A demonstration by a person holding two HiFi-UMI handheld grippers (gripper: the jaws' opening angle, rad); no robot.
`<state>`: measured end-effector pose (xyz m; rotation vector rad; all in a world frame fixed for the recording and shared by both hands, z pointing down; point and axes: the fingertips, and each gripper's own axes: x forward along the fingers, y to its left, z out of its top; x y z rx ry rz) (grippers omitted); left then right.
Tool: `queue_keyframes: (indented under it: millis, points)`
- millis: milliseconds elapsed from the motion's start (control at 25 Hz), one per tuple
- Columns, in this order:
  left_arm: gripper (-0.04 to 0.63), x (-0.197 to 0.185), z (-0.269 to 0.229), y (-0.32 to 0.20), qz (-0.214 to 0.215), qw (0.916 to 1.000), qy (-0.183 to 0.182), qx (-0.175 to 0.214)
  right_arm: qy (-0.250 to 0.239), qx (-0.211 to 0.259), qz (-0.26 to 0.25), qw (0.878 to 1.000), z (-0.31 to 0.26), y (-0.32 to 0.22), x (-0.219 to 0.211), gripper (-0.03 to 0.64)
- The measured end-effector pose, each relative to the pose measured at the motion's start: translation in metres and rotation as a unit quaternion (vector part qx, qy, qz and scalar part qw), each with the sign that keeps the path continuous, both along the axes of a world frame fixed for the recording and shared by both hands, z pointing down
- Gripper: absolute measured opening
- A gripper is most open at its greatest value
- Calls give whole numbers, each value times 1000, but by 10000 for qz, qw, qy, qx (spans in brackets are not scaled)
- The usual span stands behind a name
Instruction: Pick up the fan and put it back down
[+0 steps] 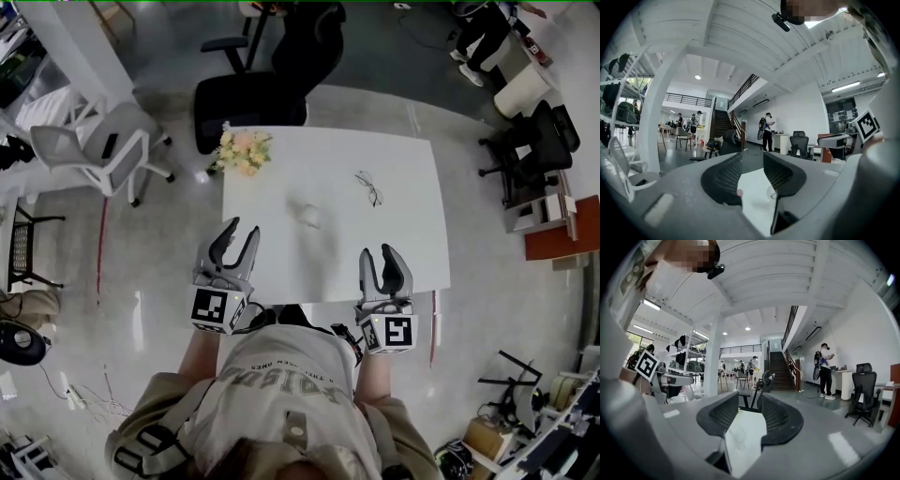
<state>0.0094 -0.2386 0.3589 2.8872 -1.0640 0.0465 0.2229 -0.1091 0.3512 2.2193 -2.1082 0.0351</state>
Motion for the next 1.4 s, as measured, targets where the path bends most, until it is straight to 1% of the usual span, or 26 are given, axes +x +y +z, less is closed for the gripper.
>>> queue_keyframes:
  millis: [40, 80, 120, 240, 440, 520, 600, 640, 880, 1040, 1200, 1320, 1400]
  points:
    - [141, -1, 0, 0, -39, 10000, 16, -11, 80, -1, -19, 10000, -2, 0, -1, 153]
    - [101, -2, -1, -1, -80, 10000, 27, -16, 177, 7, -40, 9998, -4, -1, -1, 139]
    - [80, -2, -1, -1, -113, 9999, 38, -18, 274, 25, -60, 9996, -6, -1, -1, 125]
    - [60, -3, -4, -1, -160, 9999, 64, -1, 423, 84, -102, 9990, -13, -1, -1, 85]
    - [12, -1, -11, -1, -216, 9997, 120, 70, 568, 76, -146, 9982, -19, -1, 1, 60]
    - [12, 0, -13, -1, -242, 9996, 130, 93, 613, 68, -107, 9980, -20, -2, 1, 47]
    - [11, 2, -15, -1, -276, 9994, 144, 125, 649, 70, -27, 9979, -22, -2, 2, 6]
    - [11, 3, -16, 0, -292, 9993, 153, 147, 649, 71, 5, 9979, -22, -3, 2, 2]
    - [11, 14, -26, 2, -367, 9986, 234, 299, 640, 212, 113, 9977, -31, -8, -3, 3]
    - [11, 22, -34, 4, -345, 9986, 226, 332, 622, 192, 66, 9979, -34, -14, -11, 2]
    - [11, 25, -32, 5, -301, 9988, 215, 316, 741, 185, 42, 9971, -33, -17, -14, 2]
    - [11, 26, -27, 5, -253, 9989, 226, 332, 709, 199, -61, 9973, -32, -20, -17, 2]
    - [11, 26, -26, 5, -254, 9989, 201, 333, 696, 105, -45, 9975, -29, -21, -17, 2]
